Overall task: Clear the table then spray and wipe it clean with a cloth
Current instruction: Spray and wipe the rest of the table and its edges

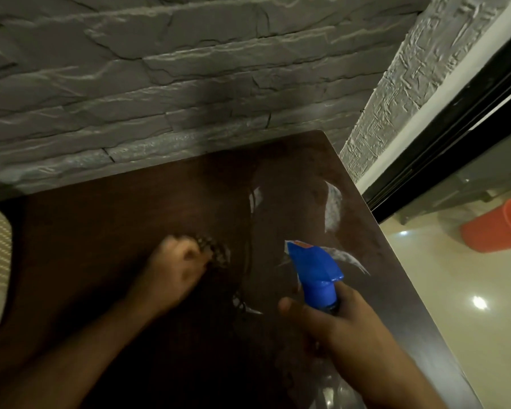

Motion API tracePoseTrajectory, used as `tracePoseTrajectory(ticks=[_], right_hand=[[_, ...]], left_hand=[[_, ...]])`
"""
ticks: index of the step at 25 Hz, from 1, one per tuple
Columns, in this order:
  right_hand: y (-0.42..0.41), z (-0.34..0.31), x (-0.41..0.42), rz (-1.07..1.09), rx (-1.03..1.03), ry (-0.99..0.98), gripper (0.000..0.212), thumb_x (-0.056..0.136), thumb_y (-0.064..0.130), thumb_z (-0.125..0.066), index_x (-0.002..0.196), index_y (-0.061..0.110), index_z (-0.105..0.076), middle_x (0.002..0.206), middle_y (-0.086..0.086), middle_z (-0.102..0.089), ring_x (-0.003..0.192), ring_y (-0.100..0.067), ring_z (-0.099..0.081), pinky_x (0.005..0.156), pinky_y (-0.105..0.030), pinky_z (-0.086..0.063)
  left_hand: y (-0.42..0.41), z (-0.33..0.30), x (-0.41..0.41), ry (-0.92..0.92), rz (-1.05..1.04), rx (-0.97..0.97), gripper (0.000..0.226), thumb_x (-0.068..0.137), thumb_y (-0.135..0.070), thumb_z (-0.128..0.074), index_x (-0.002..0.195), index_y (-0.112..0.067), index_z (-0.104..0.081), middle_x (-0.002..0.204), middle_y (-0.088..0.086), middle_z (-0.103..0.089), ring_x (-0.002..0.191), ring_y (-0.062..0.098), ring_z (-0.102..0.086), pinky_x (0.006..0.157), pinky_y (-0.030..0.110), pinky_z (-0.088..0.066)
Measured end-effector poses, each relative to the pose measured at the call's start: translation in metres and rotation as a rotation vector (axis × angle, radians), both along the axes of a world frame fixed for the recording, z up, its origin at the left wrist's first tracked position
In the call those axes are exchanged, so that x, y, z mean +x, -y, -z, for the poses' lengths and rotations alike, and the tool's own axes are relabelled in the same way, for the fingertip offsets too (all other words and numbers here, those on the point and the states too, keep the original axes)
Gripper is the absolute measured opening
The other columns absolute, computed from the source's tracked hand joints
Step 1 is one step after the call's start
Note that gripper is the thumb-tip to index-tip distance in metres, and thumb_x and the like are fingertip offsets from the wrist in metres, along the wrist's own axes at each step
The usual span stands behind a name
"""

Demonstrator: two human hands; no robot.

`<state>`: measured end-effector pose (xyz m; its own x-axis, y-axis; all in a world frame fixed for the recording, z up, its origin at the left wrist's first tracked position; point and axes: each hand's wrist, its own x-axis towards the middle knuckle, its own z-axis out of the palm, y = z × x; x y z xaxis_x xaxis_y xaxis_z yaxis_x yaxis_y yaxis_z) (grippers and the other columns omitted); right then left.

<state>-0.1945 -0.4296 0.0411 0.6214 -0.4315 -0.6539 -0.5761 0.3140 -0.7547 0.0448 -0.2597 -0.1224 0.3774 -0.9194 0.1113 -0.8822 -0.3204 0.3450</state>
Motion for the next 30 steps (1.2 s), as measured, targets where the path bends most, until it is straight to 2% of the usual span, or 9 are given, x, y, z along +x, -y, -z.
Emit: tracePoseTrajectory(ticks=[4,9,11,17,19,21,23,28,30], right_hand=[[-0.008,0.011,0.003,-0.021,-0.042,0.022,0.022,0.077,0.025,-0.076,0.084,0.016,-0.057,0.049,0.004,-0.054,0.045,-0.011,-0.053,0.048,-0.021,-0.048],[-0.012,0.01,0.005,-0.024,-0.068,0.062,0.027,0.072,0.032,-0.074,0.084,0.014,-0.058,0.054,0.0,-0.055,0.05,-0.017,-0.054,0.055,-0.03,-0.049],[-0.012,0.008,0.001,-0.033,-0.071,0.064,0.027,0.073,0.031,-0.073,0.084,0.012,-0.058,0.052,0.001,-0.055,0.048,-0.016,-0.054,0.052,-0.028,-0.049],[-0.013,0.014,-0.013,-0.036,-0.096,0.055,0.027,0.077,0.029,-0.072,0.084,0.011,-0.054,0.055,-0.005,-0.056,0.048,-0.021,-0.055,0.049,-0.027,-0.05],[-0.017,0.015,-0.019,-0.037,-0.091,0.052,0.028,0.077,0.03,-0.072,0.085,0.011,-0.054,0.055,-0.006,-0.057,0.048,-0.023,-0.056,0.052,-0.031,-0.05],[-0.022,0.013,-0.025,-0.045,-0.075,0.04,0.028,0.076,0.03,-0.072,0.086,0.011,-0.054,0.055,-0.005,-0.057,0.049,-0.021,-0.057,0.055,-0.032,-0.051],[-0.026,0.012,-0.034,-0.052,-0.065,0.02,0.027,0.077,0.03,-0.073,0.086,0.012,-0.055,0.053,-0.002,-0.058,0.049,-0.018,-0.057,0.057,-0.032,-0.052],[-0.037,0.022,-0.051,-0.081,-0.064,-0.05,0.031,0.076,0.035,-0.074,0.088,0.013,-0.057,0.054,-0.001,-0.059,0.051,-0.018,-0.058,0.058,-0.032,-0.052],[-0.041,0.024,-0.052,-0.071,-0.078,-0.039,0.03,0.074,0.037,-0.075,0.085,0.015,-0.058,0.055,-0.001,-0.059,0.052,-0.019,-0.057,0.06,-0.037,-0.051]], left_hand=[[0.085,0.003,0.084,0.033,-0.599,0.005,0.029,0.092,-0.025,-0.055,0.118,-0.016,-0.066,0.113,0.008,-0.056,0.102,0.029,-0.049,0.09,0.039,-0.043],[0.051,0.003,-0.057,-0.099,0.064,0.012,0.031,0.091,-0.03,-0.048,0.113,-0.021,-0.067,0.102,0.001,-0.055,0.088,0.016,-0.047,0.076,0.029,-0.043],[0.006,0.002,-0.055,-0.12,0.143,-0.031,0.031,0.089,-0.029,-0.051,0.112,-0.019,-0.069,0.101,0.001,-0.055,0.087,0.017,-0.046,0.077,0.027,-0.04],[0.059,0.004,0.057,0.033,-0.508,-0.021,0.031,0.091,-0.024,-0.055,0.118,-0.013,-0.066,0.111,0.012,-0.057,0.1,0.035,-0.051,0.09,0.038,-0.041],[0.066,0.003,0.007,0.037,-0.349,0.004,0.03,0.091,-0.024,-0.054,0.117,-0.015,-0.067,0.108,0.012,-0.059,0.094,0.033,-0.053,0.086,0.037,-0.043],[0.03,0.004,-0.062,-0.012,0.037,0.019,0.031,0.092,-0.031,-0.048,0.11,-0.019,-0.07,0.1,0.006,-0.058,0.088,0.026,-0.053,0.078,0.035,-0.045],[-0.015,0.0,-0.088,-0.051,0.152,0.037,0.031,0.092,-0.038,-0.045,0.107,-0.027,-0.07,0.099,-0.002,-0.056,0.091,0.018,-0.048,0.075,0.033,-0.037],[0.027,0.001,0.026,0.123,-0.451,0.011,0.029,0.09,-0.033,-0.053,0.116,-0.028,-0.067,0.107,0.004,-0.058,0.1,0.033,-0.05,0.085,0.042,-0.031],[0.065,0.0,0.011,0.065,-0.467,0.077,0.031,0.092,-0.033,-0.053,0.12,-0.028,-0.064,0.115,0.003,-0.056,0.105,0.031,-0.048,0.089,0.04,-0.03]])
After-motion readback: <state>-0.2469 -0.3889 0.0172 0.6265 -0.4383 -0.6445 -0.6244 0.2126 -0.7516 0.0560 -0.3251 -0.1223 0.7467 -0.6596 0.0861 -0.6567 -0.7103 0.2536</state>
